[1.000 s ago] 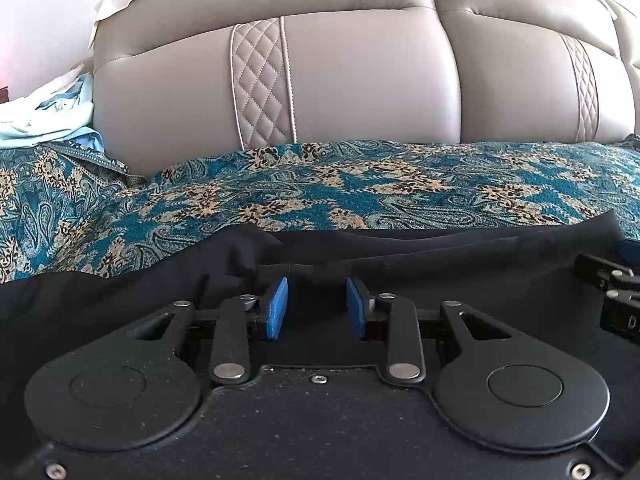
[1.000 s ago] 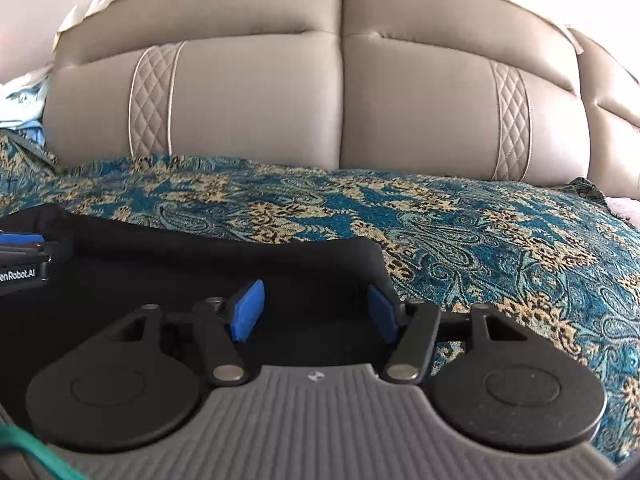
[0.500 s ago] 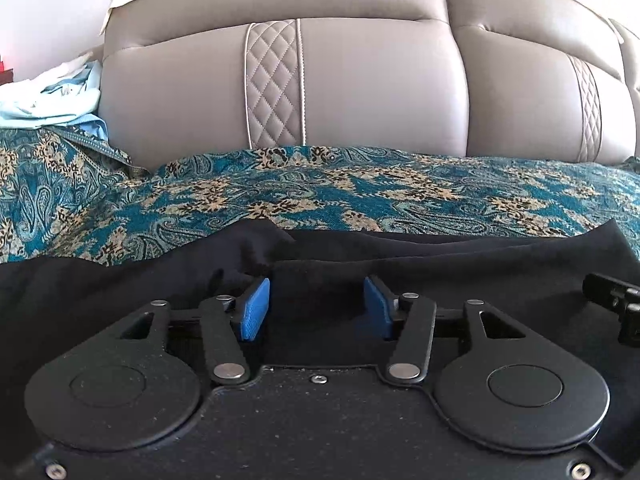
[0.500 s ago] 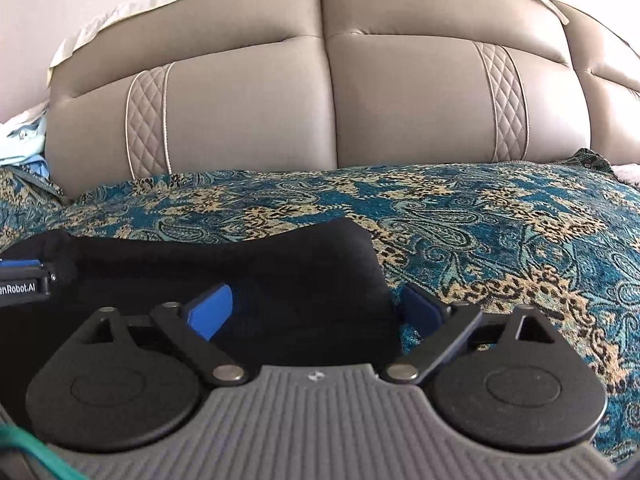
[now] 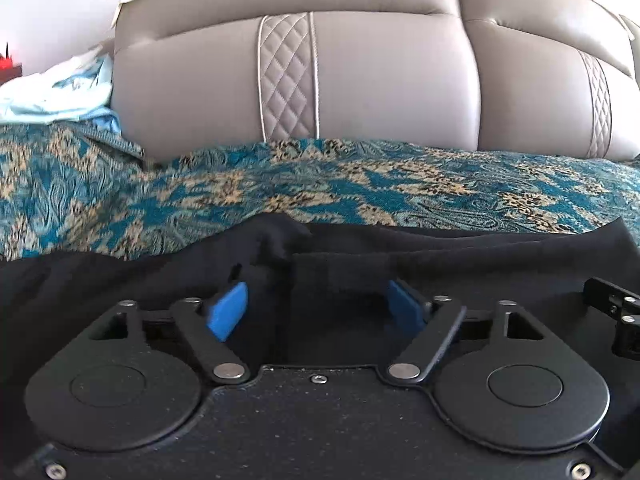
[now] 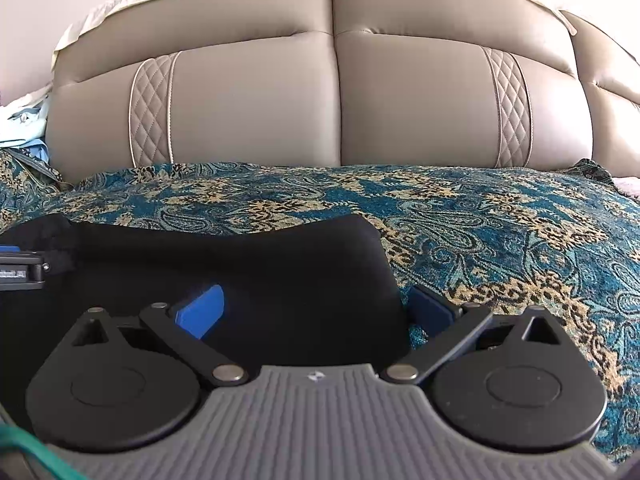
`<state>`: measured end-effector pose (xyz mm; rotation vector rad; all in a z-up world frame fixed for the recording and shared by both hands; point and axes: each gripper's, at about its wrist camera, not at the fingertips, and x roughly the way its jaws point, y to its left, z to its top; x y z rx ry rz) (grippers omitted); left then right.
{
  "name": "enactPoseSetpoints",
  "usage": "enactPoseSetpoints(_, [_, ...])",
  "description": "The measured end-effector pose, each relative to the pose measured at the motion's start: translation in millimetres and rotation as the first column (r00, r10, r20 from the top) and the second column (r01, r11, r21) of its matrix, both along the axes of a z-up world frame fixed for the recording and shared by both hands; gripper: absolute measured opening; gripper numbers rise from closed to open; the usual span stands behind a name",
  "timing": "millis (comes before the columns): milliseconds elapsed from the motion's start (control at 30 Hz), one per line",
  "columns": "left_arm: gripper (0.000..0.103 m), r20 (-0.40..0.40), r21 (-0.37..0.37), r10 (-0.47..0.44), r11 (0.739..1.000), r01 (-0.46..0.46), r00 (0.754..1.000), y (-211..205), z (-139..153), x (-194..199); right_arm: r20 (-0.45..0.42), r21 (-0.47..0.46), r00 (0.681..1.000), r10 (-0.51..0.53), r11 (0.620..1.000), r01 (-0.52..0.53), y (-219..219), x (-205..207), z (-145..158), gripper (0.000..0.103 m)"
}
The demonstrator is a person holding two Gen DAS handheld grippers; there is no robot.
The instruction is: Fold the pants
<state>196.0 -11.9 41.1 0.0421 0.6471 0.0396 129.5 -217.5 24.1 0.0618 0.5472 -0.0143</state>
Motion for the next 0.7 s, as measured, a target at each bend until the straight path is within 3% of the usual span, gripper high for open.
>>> enactPoseSetpoints(167, [0.081, -0.02, -0.002, 0.015, 1.0, -0.015, 1.0, 11.3, 6.6, -10.4, 0.016, -0.038, 0.999, -0.027, 0.999, 0.028, 4.4, -3.1, 1.6, 0.103])
enactPoseSetpoints(333, [0.09, 0.009, 0.017, 0.012, 1.0, -0.012, 1.0, 24.6, 21.4, -29.8, 0.127, -0.087, 0.99, -0.059, 0.994, 0.071, 12.7, -21.9, 11.4, 0.103])
enactPoseSetpoints(600, [0.095, 0.044, -0.046, 0.08, 0.996, -0.078, 0.996, 73.2, 37.7, -73.8, 0.147, 0.006, 0.988, 0.048, 0.999, -0.049, 32.2, -41.2, 30.6, 0.103])
enactPoseSetpoints(700, [0.096, 0.044, -0.073, 0.131, 0.989, -0.128, 0.99, 97.2, 39.2, -88.4, 0.144, -0.01, 0.983, 0.113, 0.994, -0.112, 50.6, -45.2, 31.7, 0.103])
